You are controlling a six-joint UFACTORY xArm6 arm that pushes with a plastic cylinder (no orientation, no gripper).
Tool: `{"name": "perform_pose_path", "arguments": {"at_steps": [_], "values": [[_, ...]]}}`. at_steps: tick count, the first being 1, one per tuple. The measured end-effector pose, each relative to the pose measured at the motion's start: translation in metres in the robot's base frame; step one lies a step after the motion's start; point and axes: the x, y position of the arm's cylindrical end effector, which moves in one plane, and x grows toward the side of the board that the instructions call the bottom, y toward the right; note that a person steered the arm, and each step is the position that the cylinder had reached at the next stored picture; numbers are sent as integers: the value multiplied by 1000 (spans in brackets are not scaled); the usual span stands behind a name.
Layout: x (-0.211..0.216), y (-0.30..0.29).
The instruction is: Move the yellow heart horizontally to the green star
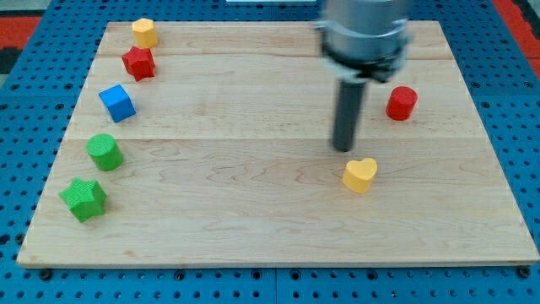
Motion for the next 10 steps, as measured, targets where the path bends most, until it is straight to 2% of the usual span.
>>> {"name": "perform_pose_path", "arguments": {"at_steps": [1,2,3,4,5,6,7,8,9,10], "values": [[22,42],[67,18],[73,-59],[63,-71],[36,-2],[28,-52],[57,-95],[68,-114],[30,-91],[30,-127]]}}
